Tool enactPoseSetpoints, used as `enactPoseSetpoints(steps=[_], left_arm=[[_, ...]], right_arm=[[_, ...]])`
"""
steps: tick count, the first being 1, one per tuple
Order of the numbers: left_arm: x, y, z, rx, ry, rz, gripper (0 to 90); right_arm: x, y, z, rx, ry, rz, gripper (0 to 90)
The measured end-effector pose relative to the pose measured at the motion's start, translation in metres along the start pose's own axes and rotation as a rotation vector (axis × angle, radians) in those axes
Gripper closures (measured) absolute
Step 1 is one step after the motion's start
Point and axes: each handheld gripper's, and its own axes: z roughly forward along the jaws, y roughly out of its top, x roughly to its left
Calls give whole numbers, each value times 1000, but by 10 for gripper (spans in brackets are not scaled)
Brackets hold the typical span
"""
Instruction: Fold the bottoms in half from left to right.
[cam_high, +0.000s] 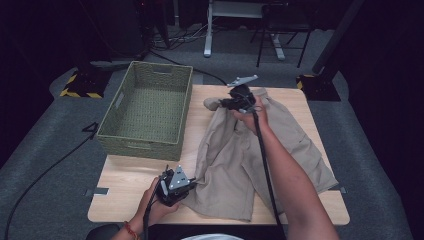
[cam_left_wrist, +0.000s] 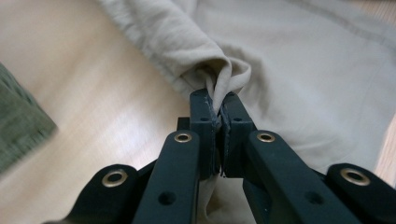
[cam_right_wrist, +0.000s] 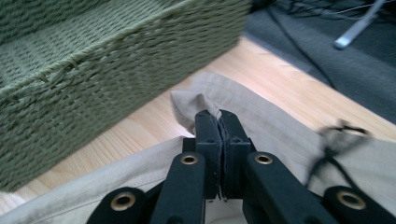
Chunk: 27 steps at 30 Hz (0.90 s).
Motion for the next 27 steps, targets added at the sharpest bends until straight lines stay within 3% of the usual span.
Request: enactPoseSetpoints(steps=[5, 7, 11, 14, 19, 27], left_arm=[[-9, 25, 2, -28, -3, 67, 862], [-14, 37, 4, -23, 6, 115, 862], [-20, 52, 13, -3, -39, 155, 857], [-27, 58, 27, 51, -77, 201, 854], [-35, 55, 52, 119, -120, 231, 847], [-41, 48, 74, 173, -140, 252, 832]], right_arm=[[-23, -29, -40, -31, -65, 36, 877], [-34, -42, -52, -28, -91, 57, 872], [-54, -69, -69, -18, -137, 95, 873], [-64, -95, -70, 19, -151, 119, 870], [-79, -139, -56, 89, -153, 203, 866], [-82, -168, -37, 208, -157, 160, 863]])
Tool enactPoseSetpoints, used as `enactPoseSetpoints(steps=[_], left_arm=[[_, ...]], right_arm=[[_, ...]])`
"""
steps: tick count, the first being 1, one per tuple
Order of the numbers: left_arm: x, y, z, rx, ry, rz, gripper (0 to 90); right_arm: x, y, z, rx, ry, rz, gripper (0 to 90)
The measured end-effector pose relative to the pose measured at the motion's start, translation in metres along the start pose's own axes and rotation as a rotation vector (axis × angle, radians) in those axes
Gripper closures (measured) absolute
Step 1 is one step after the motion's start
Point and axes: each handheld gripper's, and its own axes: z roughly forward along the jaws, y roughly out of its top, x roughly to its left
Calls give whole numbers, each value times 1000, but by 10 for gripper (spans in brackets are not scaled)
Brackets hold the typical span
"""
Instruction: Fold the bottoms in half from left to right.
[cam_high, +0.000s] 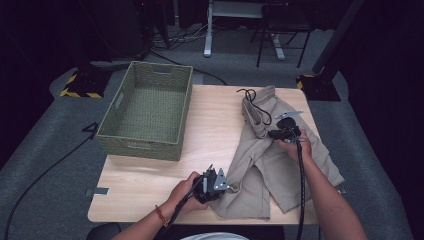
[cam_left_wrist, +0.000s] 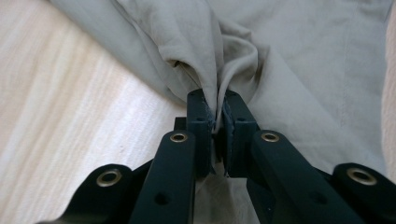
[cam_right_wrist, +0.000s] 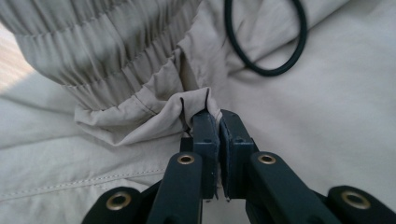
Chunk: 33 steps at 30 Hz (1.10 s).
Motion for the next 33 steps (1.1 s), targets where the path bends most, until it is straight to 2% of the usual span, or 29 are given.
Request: enactPoseSetpoints(steps=[3, 8, 11, 15, 18, 20, 24, 26, 28, 31, 33], left_arm=[[-4, -3, 7, 19, 7, 20, 827], [-2, -8, 5, -1, -10, 1, 831], [0, -19, -3, 4, 25, 13, 836], [8, -38, -17, 21, 40, -38, 844], [11, -53, -28, 26, 55, -68, 846], [15, -66, -37, 17, 52, -110, 849], [24, -85, -50, 19, 64, -169, 851], [27, -92, -55, 19, 85, -186, 858], [28, -95, -59, 32, 95, -181, 866], [30, -90, -69, -19, 106, -193, 871], [32, -78, -86, -121, 103, -215, 871]], right_arm=[[3, -3, 7, 31, 13, -19, 863], [10, -1, 13, 22, 16, -30, 868], [17, 2, 16, 13, 30, -23, 870], [34, 11, 24, 3, 44, -40, 871], [55, 20, 32, -12, 60, -52, 871], [68, 27, 37, -15, 81, -58, 873], [92, 39, 46, -13, 100, -65, 873], [106, 43, 49, -14, 121, -61, 873], [113, 45, 50, -10, 147, -63, 873], [116, 48, 49, -2, 170, -64, 873], [113, 53, 43, -20, 180, -58, 873]])
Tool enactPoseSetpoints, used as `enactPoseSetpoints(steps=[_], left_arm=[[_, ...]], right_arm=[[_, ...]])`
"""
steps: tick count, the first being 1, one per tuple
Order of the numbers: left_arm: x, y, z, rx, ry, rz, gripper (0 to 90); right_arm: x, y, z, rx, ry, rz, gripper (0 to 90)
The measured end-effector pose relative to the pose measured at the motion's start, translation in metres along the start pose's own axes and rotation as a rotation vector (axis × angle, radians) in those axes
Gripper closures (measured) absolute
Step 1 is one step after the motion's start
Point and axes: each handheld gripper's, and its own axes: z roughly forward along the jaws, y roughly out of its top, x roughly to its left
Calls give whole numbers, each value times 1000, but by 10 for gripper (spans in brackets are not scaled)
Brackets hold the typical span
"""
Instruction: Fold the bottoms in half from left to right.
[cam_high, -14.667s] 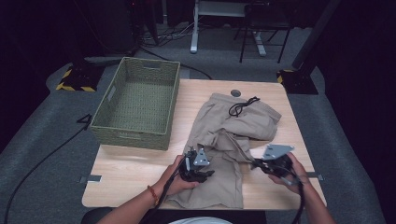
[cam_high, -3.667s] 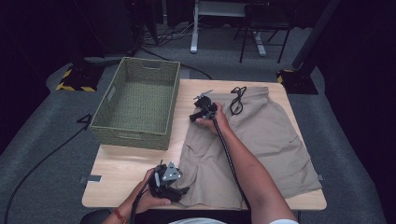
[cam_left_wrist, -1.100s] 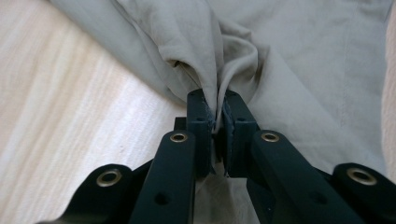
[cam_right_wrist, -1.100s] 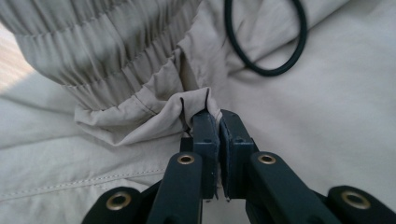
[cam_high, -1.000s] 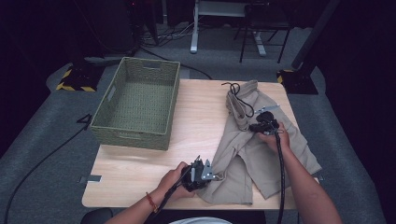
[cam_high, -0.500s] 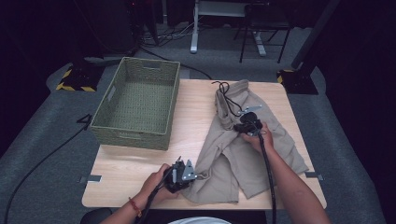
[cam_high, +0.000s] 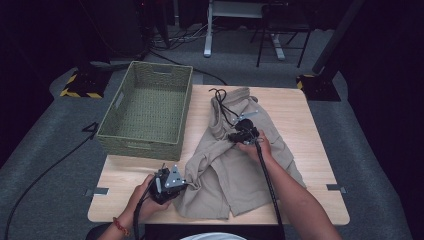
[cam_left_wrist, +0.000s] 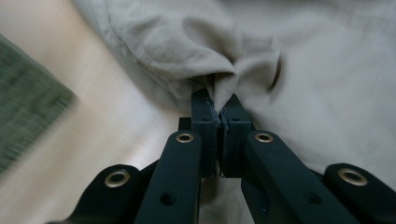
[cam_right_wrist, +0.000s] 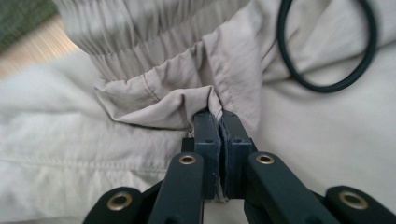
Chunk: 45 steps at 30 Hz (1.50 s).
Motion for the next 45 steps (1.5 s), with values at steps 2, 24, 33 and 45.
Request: enactPoseSetpoints(steps=[2, 24, 33, 45], left_arm=[[1, 13, -13, -72, 3, 1, 872], [-60, 178, 51, -220, -192, 240, 853], [-125, 179, 167, 32, -264, 357, 836], [-118, 142, 181, 108, -307, 330, 852]], right_arm=[[-2, 5, -8, -25, 0, 6, 873], [-101, -25, -101, -85, -143, 93, 846], [-129, -72, -77, 10, -158, 136, 856], [-122, -86, -73, 39, -132, 71, 846]])
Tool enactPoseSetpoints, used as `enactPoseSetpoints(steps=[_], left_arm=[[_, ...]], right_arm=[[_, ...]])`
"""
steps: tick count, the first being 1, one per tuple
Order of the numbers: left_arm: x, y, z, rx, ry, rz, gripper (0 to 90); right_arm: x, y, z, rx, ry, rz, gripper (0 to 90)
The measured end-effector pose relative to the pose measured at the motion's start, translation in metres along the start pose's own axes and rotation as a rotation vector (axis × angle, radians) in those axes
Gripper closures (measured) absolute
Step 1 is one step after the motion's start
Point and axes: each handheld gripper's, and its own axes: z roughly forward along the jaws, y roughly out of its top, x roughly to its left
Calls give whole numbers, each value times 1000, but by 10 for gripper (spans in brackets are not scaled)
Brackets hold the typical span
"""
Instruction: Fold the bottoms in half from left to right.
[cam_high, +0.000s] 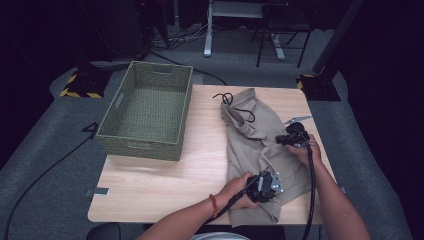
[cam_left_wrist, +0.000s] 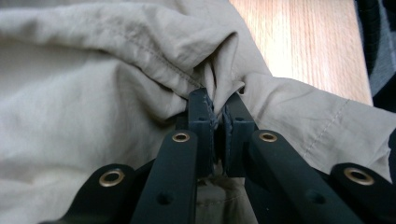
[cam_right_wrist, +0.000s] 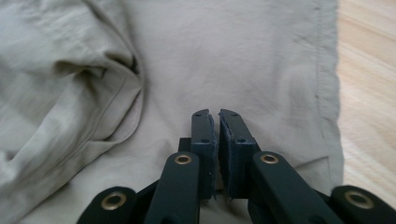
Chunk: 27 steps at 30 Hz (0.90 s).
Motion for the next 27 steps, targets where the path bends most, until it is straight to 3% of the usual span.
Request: enactPoseSetpoints(steps=[1, 5, 9, 13, 16, 17, 18, 20, 22, 24, 27], left_arm=[[-1, -5, -4, 3, 18, 14, 854], [-2, -34, -30, 33, 31, 6, 859], [2, -69, -60, 78, 74, -7, 858], [14, -102, -87, 95, 118, -80, 823], [21, -124, -105, 81, 154, -140, 764], [21, -129, -111, 70, 173, -148, 733], [20, -133, -118, 67, 202, -156, 633], [17, -142, -132, 48, 231, -191, 478], [13, -151, -147, 5, 253, -233, 360], [7, -161, -157, -34, 255, -288, 315], [1, -172, -160, -37, 273, -331, 242]], right_arm=[[3, -1, -1, 3, 6, -11, 846], [18, -6, -3, -6, 45, -3, 838], [43, -13, -7, -11, 84, -12, 815], [71, -18, -9, -23, 105, -50, 769], [91, -19, -9, -29, 115, -91, 676], [96, -19, -8, -33, 128, -109, 602], [100, -19, -7, -41, 131, -128, 498], [106, -19, -6, -41, 109, -163, 384], [105, -18, -10, -68, 117, -148, 328], [102, -15, -17, -117, 124, -140, 286], [97, -4, -28, -181, 90, -139, 264]])
